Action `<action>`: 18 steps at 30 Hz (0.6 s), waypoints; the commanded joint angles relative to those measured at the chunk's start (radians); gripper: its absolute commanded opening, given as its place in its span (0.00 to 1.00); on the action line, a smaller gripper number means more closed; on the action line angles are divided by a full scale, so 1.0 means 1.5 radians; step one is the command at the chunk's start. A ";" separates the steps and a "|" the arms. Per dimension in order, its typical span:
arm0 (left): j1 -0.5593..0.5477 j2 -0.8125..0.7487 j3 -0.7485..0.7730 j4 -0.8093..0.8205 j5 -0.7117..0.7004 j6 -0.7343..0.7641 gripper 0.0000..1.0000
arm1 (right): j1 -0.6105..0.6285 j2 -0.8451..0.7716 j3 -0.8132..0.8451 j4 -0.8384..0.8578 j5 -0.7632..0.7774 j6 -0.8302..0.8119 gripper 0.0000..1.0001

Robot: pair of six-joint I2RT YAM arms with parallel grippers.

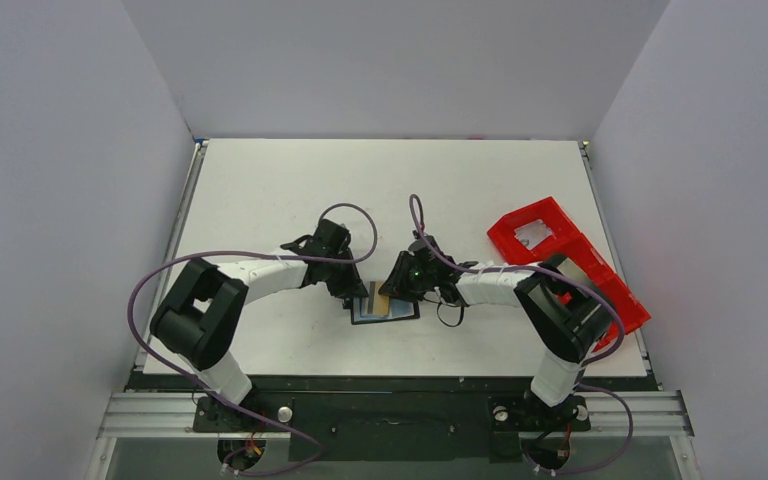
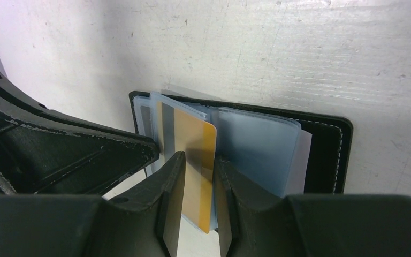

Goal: Take the credit cards out of the card holder
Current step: Remove the credit card from the card holder.

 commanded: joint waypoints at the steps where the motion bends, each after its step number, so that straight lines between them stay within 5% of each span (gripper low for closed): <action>1: 0.003 0.028 -0.024 -0.008 -0.026 0.005 0.05 | -0.013 0.004 -0.020 0.059 -0.015 0.018 0.23; 18: 0.004 0.035 -0.048 -0.022 -0.052 -0.030 0.00 | -0.040 -0.021 -0.099 0.181 -0.049 0.083 0.21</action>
